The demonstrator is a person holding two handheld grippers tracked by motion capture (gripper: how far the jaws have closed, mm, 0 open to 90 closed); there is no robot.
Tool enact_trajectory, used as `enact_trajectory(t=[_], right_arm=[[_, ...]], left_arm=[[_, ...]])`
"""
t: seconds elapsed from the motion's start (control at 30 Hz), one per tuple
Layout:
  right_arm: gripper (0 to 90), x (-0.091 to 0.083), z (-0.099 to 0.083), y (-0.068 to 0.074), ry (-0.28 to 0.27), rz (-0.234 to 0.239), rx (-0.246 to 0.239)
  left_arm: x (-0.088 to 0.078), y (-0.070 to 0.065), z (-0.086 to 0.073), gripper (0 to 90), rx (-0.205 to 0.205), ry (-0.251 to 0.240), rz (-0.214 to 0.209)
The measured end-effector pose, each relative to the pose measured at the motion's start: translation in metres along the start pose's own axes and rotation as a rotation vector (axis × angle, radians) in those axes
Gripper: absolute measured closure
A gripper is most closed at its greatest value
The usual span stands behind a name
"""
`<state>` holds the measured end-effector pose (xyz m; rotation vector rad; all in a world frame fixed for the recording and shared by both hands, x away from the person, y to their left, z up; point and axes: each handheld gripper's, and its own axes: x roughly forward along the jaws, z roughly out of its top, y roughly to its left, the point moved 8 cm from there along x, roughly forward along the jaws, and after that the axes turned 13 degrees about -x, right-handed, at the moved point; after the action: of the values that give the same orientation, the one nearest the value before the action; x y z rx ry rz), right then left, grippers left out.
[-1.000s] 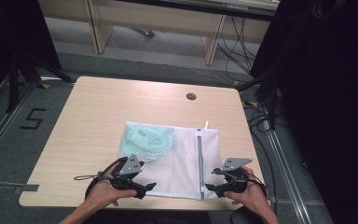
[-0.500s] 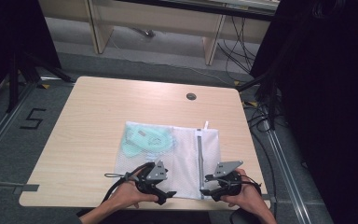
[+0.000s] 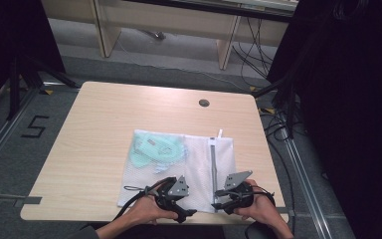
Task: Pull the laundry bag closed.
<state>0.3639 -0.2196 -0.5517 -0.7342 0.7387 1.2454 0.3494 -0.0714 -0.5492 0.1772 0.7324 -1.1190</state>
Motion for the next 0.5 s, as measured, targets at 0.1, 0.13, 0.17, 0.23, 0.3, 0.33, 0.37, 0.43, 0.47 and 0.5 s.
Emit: enact_trajectory(t=[0.1,0.13,0.17,0.23,0.3,0.33,0.37,0.43,0.47,0.5], right_arm=[[53.8,0.0005,-0.0009,0.0019,0.015,0.017,0.017],[53.8,0.0022,-0.0002,0.0041,0.009,0.036,0.035],[53.7,0.0033,-0.0001,0.0046,0.005,0.053,0.042],[53.5,0.0053,-0.0009,0.0048,0.018,0.073,0.046],[53.9,0.0060,-0.0002,0.0031,0.009,0.081,0.050],[54.4,0.0055,-0.0005,0.0024,0.014,0.079,0.052],[54.4,0.0057,-0.0005,0.0023,0.012,0.081,0.051],[54.8,0.0057,-0.0003,0.0027,0.017,0.082,0.041],[55.7,0.0053,-0.0003,0.0029,0.024,0.080,0.042],[56.1,0.0060,0.0002,0.0034,0.018,0.077,0.042]], left_arm=[[0.0005,-0.0012,0.0006,19.4,-0.004,-0.003,-0.006],[0.0002,-0.0007,0.0003,19.4,-0.001,0.001,-0.002],[0.0001,-0.0008,0.0004,19.4,-0.002,0.000,-0.002],[0.0002,-0.0010,0.0009,19.4,-0.003,-0.005,-0.004],[-0.0005,-0.0017,0.0008,19.4,-0.003,-0.001,-0.008],[-0.0010,-0.0011,0.0003,19.4,0.005,0.007,-0.006],[-0.0010,-0.0014,0.0001,19.4,0.004,0.005,-0.007],[-0.0004,-0.0013,-0.0001,19.4,0.002,0.002,-0.005],[-0.0002,-0.0005,-0.0001,19.4,0.005,0.005,-0.003],[-0.0001,-0.0012,0.0000,19.4,-0.004,0.004,-0.004]])
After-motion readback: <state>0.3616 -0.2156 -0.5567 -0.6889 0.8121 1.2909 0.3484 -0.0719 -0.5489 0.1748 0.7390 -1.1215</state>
